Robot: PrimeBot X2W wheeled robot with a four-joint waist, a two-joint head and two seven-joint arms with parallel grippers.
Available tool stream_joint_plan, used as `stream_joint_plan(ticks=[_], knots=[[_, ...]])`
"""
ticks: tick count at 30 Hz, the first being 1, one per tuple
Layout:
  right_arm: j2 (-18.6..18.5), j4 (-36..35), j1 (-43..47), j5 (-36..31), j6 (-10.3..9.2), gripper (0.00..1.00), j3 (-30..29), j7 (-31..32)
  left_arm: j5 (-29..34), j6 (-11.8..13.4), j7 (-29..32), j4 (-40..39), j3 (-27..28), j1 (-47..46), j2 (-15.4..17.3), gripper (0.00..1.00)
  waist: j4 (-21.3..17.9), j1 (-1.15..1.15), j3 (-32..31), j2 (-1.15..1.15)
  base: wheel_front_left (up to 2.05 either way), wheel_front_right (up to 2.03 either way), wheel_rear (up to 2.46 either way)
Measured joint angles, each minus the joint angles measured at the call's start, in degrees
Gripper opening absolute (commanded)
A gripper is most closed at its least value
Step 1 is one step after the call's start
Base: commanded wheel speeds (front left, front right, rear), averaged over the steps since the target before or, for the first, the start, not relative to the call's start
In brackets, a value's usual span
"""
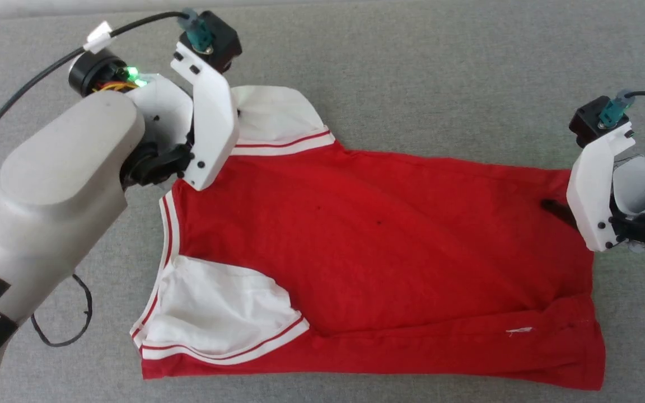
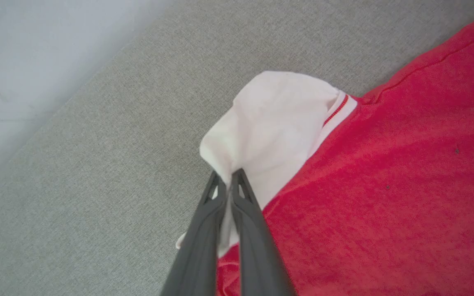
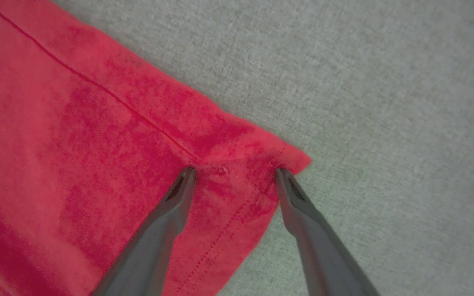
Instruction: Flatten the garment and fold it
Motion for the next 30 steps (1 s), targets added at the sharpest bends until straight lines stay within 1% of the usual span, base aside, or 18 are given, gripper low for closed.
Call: stream_joint_plan(ticks=[3,4,5,9,13,18,23,25,30], knots=[[-0.5,0.7,-0.9,1.5,0.00,1.00,1.7,-1.7,-0.5,0.0,-0.7,0.6,-0.2,0.0,0.0,0.00,0.0,0.00,0.4,0.00,0.00,0.00,0.00],[-0.6,1.0,-1.1,1.9,0.00,0.43,2.3,-2.2,-0.7,0.0,-1.0,0.8,-0.3,0.0,0.1,0.00,-0.1,0.00,0.4,0.00,0.00,0.00,0.00],[-0.6,1.3,-1.4,2.3,0.00,0.00,2.8,-3.2,-0.8,0.0,-1.3,1.1,-0.4,0.0,0.2,0.00,-0.2,0.00,0.3,0.00,0.00,0.00,0.00],[-0.1,2.6,-1.8,3.0,0.01,0.00,4.3,-8.5,-1.8,0.0,-3.0,2.3,-0.4,0.2,0.4,0.00,-0.8,0.01,-0.5,0.00,0.00,0.00,0.00],[0.1,3.4,-1.7,3.8,0.01,0.00,4.3,-15.5,-4.5,0.0,-7.3,3.2,1.5,2.1,0.9,0.00,-1.2,0.01,-2.3,0.00,0.00,0.00,0.00],[-1.2,1.8,0.2,4.3,0.01,0.00,5.1,-22.0,-4.9,0.0,-10.8,1.8,1.2,6.6,2.8,0.00,-1.5,0.01,-5.6,0.00,0.00,0.00,0.00],[-3.1,-0.2,4.2,4.6,0.01,0.00,5.9,-27.2,-4.9,0.2,-13.7,-3.3,0.9,10.7,5.9,0.00,-1.5,-0.01,-9.3,0.00,0.00,0.00,0.00],[-3.8,-1.3,6.2,4.7,0.01,0.00,5.9,-29.0,-5.1,0.8,-14.4,-6.4,0.7,13.1,7.2,0.00,-1.3,-0.01,-10.8,0.00,0.00,0.00,0.00],[-5.4,-4.4,12.1,4.8,0.01,0.00,4.8,-32.8,-6.7,4.4,-16.1,-14.1,0.5,20.3,12.0,0.00,-0.5,-0.02,-14.3,0.00,0.00,0.00,0.00]])
